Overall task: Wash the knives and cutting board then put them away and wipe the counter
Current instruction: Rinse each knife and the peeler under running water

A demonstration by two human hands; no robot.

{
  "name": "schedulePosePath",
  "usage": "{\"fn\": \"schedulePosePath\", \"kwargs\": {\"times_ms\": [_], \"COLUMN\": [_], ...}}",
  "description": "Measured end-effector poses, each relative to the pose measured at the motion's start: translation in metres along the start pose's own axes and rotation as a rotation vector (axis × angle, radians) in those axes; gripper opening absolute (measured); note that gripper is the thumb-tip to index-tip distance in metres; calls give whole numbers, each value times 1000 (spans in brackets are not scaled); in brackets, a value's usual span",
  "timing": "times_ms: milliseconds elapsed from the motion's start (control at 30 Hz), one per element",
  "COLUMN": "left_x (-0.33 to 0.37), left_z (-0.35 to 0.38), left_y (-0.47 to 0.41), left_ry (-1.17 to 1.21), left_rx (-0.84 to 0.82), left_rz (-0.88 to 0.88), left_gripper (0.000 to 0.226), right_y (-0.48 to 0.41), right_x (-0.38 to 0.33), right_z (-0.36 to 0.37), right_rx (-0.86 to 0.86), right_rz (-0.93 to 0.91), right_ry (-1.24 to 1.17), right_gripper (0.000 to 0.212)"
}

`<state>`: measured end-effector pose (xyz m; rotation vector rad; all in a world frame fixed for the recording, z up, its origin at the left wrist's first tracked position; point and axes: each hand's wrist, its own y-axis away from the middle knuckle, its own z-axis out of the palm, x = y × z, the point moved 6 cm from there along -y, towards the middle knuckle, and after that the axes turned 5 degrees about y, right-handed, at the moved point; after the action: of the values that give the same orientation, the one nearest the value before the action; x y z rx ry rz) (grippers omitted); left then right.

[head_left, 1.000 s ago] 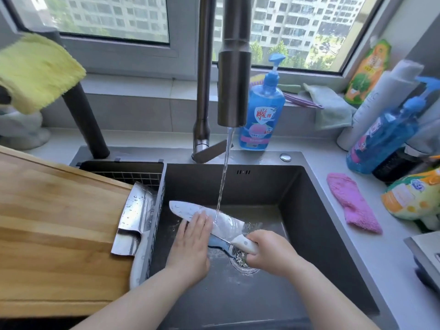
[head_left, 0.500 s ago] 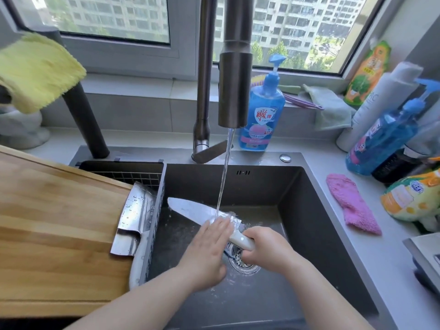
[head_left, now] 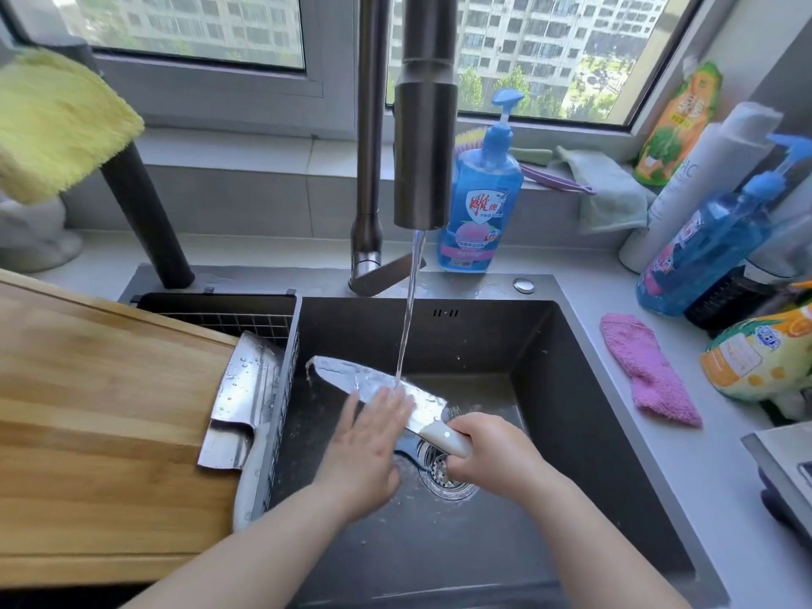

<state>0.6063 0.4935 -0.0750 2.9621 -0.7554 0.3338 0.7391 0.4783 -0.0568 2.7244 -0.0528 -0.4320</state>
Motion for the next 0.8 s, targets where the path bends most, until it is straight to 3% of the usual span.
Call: {"fn": "schedulePosePath", "kwargs": {"times_ms": [33, 133, 200, 300, 400, 467, 533, 600, 667, 733, 800], "left_x": [-14, -42, -34, -6, -25, -45, -48, -42, -24, -15, -19], "left_z": [-4, 0, 5, 19, 9, 9, 4, 7, 3, -2, -12], "left_y": [-1, -1, -1, 0, -2, -5, -5, -5, 0, 7, 18], "left_ry": [23, -9, -2, -53, 24, 40, 19, 62, 47, 172, 364], "left_rx": [63, -65, -1, -80, -30, -82, -82, -75, 79, 205, 295], "left_rz": [-89, -320, -206, 26, -132, -296, -316, -242, -24, 78, 18], "left_gripper": [79, 78, 84, 92, 81, 76, 77, 75, 65, 54, 44], "right_y": [0, 0, -1, -1, 1, 2, 3, 3, 2, 4, 6], "right_x": [2, 4, 1, -3, 2, 6, 5, 0, -6, -9, -10], "right_z": [0, 3, 5, 6, 2, 1, 4, 8, 10, 12, 16], "right_rx": [4, 9, 9, 3, 18, 23, 15, 5, -7, -28, -23], "right_rz": [3, 4, 2, 10, 43, 64, 74, 69, 66, 79, 86], "right_ry": [5, 31, 20, -24, -1, 28, 26, 3, -53, -120, -119], "right_gripper": [14, 22, 22, 14, 17, 23, 24, 25, 28, 39, 39]}}
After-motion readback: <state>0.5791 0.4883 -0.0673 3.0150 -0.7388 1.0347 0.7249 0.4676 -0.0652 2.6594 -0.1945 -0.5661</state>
